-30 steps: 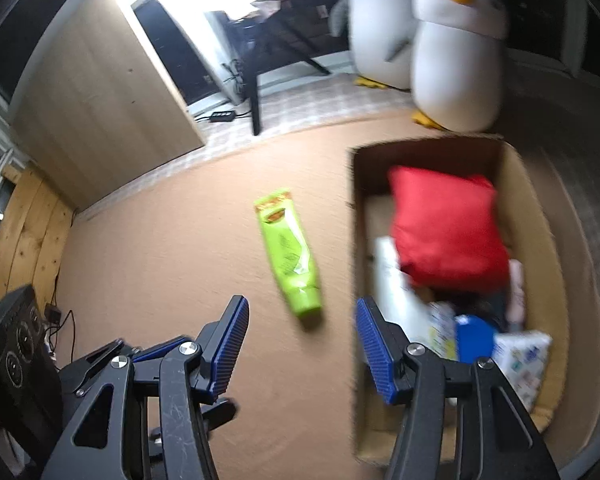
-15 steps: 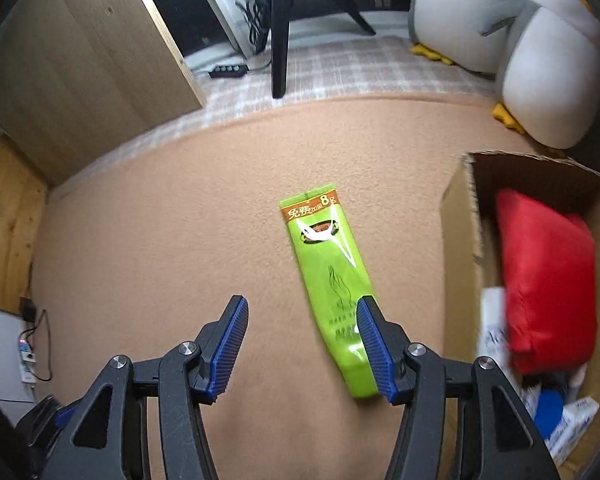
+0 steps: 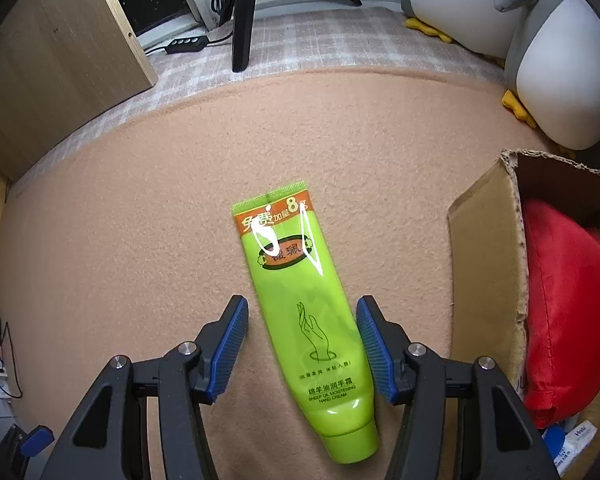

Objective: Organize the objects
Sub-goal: 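Move the right tool down and close it on the lime-green tube, then lift the green tube with the right gripper and place it in the box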

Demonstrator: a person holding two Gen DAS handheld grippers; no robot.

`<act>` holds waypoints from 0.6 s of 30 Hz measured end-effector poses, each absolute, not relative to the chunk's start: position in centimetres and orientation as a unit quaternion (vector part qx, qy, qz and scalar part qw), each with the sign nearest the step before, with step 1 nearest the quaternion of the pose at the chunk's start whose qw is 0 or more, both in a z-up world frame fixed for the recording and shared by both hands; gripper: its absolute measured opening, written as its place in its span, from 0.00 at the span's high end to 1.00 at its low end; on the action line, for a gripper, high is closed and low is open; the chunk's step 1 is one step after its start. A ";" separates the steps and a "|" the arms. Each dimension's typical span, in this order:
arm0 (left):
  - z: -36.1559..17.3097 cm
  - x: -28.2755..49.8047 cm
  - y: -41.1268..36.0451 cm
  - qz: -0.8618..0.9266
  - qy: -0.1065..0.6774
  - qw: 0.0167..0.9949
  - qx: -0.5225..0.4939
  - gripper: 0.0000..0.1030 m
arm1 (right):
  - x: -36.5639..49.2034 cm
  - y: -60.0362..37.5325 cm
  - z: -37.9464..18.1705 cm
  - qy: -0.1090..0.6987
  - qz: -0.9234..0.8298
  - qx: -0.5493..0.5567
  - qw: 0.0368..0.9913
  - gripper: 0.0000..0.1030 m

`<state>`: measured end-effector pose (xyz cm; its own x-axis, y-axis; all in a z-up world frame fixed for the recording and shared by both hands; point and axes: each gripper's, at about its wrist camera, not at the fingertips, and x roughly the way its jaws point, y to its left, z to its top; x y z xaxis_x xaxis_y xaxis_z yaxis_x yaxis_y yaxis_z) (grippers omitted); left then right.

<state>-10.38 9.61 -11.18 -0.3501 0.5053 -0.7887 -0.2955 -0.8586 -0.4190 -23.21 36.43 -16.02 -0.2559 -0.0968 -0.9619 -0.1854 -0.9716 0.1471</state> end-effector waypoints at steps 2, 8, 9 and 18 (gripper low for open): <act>-11.3 -10.5 9.9 0.814 -0.101 0.246 -0.516 0.33 | -22.9 36.4 -15.9 0.124 0.782 -0.610 0.023 0.49; -11.8 -10.9 10.7 0.810 -0.099 0.250 -0.521 0.33 | -21.8 35.1 -15.9 0.118 0.785 -0.608 0.014 0.53; -11.9 -11.0 10.8 0.809 -0.099 0.250 -0.522 0.33 | -21.5 34.7 -15.8 0.114 0.786 -0.608 0.011 0.53; -12.8 -11.6 11.6 0.802 -0.097 0.257 -0.530 0.33 | -19.6 31.0 -15.7 0.089 0.790 -0.606 -0.015 0.62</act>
